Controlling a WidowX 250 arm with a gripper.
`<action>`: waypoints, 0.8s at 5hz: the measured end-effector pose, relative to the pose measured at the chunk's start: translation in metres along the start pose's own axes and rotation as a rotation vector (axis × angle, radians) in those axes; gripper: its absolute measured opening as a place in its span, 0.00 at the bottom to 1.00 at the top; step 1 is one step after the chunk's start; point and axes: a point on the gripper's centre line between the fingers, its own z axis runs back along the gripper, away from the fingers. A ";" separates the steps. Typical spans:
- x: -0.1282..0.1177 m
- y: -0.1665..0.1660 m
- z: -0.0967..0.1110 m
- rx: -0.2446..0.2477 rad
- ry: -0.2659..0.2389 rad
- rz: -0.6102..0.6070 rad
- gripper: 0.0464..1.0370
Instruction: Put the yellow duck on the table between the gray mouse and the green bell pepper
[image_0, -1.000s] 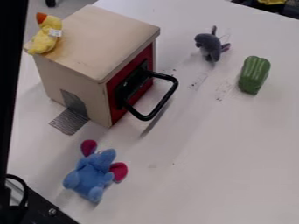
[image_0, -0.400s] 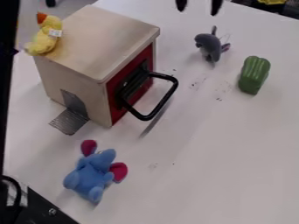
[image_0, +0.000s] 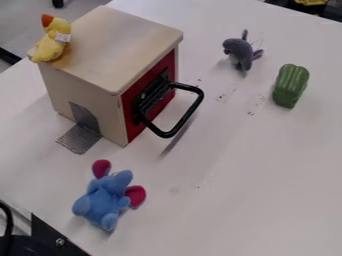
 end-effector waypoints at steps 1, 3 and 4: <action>-0.017 0.026 0.023 0.011 -0.030 -0.027 0.96; -0.070 0.061 0.030 0.019 -0.014 -0.079 0.96; -0.094 0.076 0.027 0.042 0.007 -0.063 0.96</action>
